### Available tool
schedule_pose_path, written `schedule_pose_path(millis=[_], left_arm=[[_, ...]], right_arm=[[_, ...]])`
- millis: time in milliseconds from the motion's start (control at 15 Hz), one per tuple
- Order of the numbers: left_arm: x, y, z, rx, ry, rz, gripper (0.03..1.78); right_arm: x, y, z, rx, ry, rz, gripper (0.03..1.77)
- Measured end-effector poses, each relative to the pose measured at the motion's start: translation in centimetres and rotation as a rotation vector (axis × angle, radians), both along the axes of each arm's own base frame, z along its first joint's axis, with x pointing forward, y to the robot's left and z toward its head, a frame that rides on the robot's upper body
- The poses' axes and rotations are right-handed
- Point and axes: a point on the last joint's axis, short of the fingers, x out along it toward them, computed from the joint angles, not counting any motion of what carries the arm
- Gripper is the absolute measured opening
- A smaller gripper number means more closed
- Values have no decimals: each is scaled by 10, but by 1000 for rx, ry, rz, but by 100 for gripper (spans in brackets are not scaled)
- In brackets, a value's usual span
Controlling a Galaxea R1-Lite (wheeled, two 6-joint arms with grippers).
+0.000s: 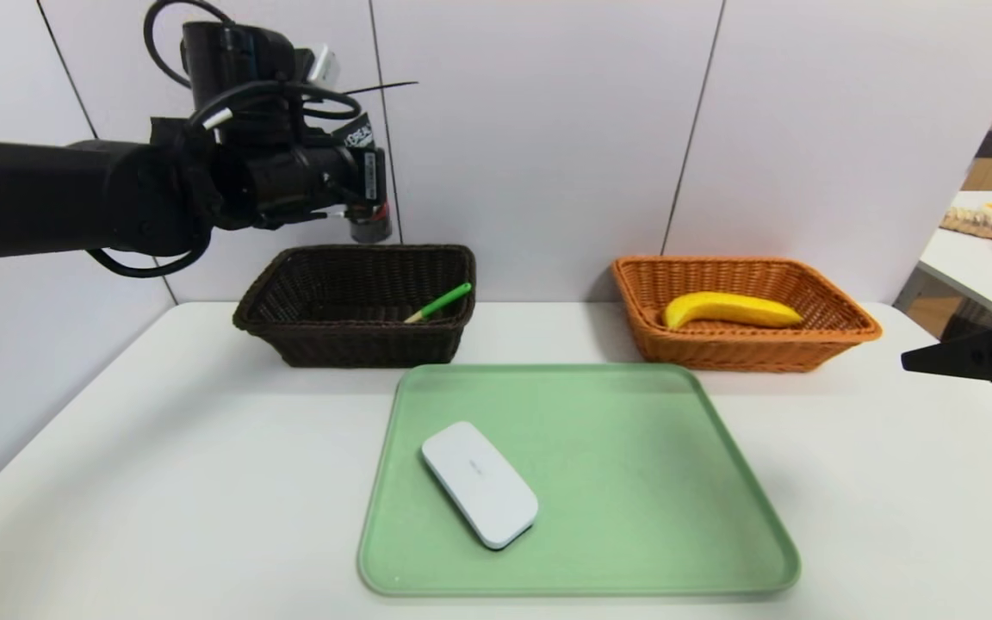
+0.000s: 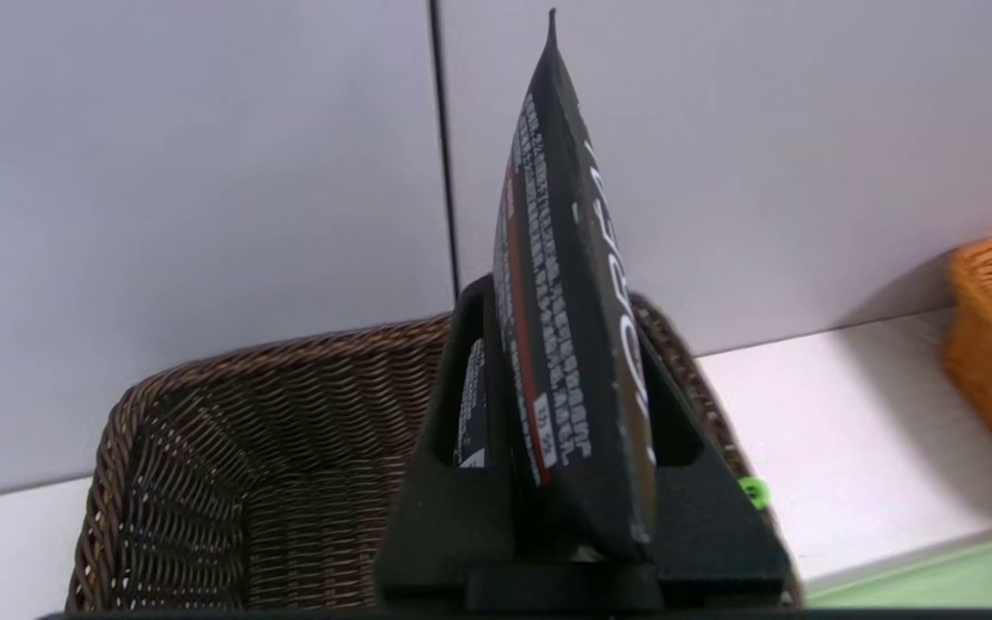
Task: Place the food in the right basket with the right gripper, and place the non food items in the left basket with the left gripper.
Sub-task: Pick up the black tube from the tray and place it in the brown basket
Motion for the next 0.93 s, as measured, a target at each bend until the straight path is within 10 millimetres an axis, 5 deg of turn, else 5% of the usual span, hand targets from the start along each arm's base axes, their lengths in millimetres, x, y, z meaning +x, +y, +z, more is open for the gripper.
schedule_pose_path(millis=[333,733,933], left_arm=[[33,19,-49,22,85,74,31],[52,18,-87,25,157,91,33],[56,20,-99,28,185,101,79]], right_arm=[[1,-2,0,2,1,-10,169],[3,-2,-2,4,12,-11,169],[5,-2,-3,4,17,-10,169]])
